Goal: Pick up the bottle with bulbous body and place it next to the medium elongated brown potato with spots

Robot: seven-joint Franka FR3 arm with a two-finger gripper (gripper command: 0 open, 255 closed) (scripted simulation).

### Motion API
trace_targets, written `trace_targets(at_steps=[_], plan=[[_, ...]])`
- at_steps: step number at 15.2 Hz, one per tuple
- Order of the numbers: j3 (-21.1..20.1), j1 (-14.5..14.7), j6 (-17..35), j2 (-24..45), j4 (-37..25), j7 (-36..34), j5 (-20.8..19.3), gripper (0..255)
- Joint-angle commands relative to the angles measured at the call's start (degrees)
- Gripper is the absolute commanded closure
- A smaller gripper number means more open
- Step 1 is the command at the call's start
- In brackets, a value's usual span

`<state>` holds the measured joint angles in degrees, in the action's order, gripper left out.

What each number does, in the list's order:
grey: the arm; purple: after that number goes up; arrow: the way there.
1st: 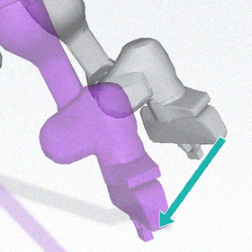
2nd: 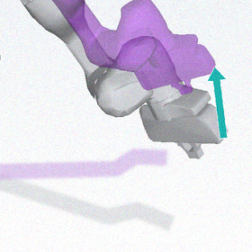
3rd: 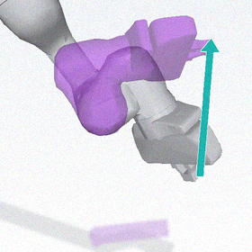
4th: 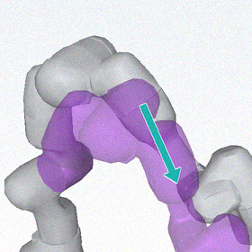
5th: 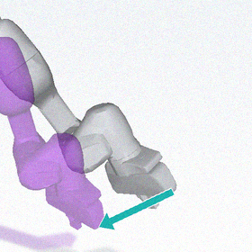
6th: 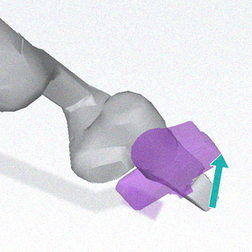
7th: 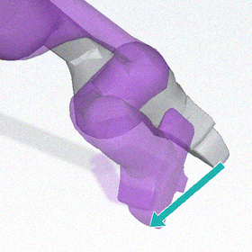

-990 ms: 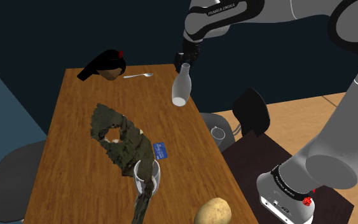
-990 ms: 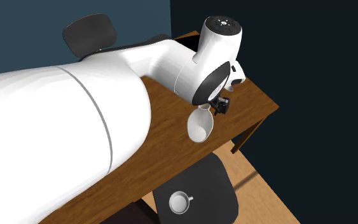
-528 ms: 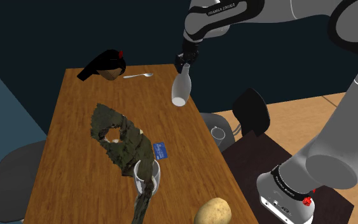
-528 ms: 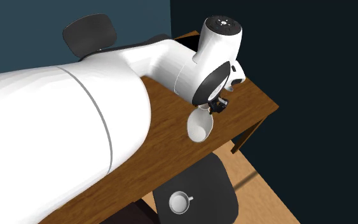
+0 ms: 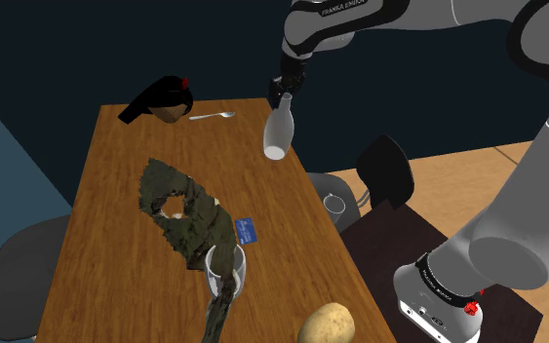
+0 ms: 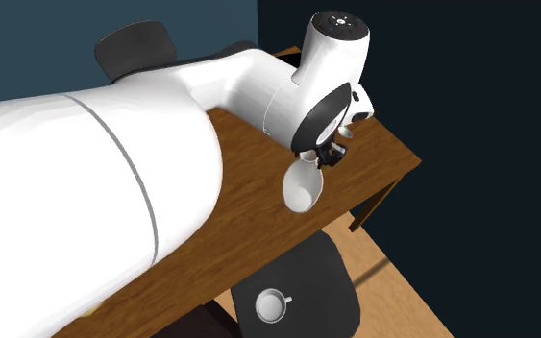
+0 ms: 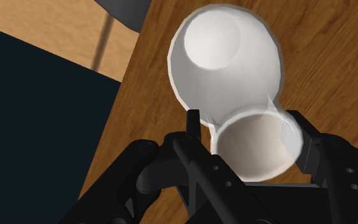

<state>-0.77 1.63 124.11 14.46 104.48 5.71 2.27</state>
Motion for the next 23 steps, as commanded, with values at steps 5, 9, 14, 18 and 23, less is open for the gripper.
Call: trace_targets(at_steps=[5, 9, 14, 18, 23], plan=[[0.0, 0.0, -4.1, -1.5, -2.6, -0.1, -0.1, 255], [0.0, 0.0, -6.9, -2.3, -4.7, -0.2, -0.1, 255], [0.1, -0.1, -10.6, -2.9, -7.6, -0.3, -0.2, 255], [0.1, -0.1, -13.5, -3.3, -10.3, -0.4, -0.2, 255], [0.1, -0.1, -17.4, -3.4, -14.0, -0.6, -0.2, 255]])
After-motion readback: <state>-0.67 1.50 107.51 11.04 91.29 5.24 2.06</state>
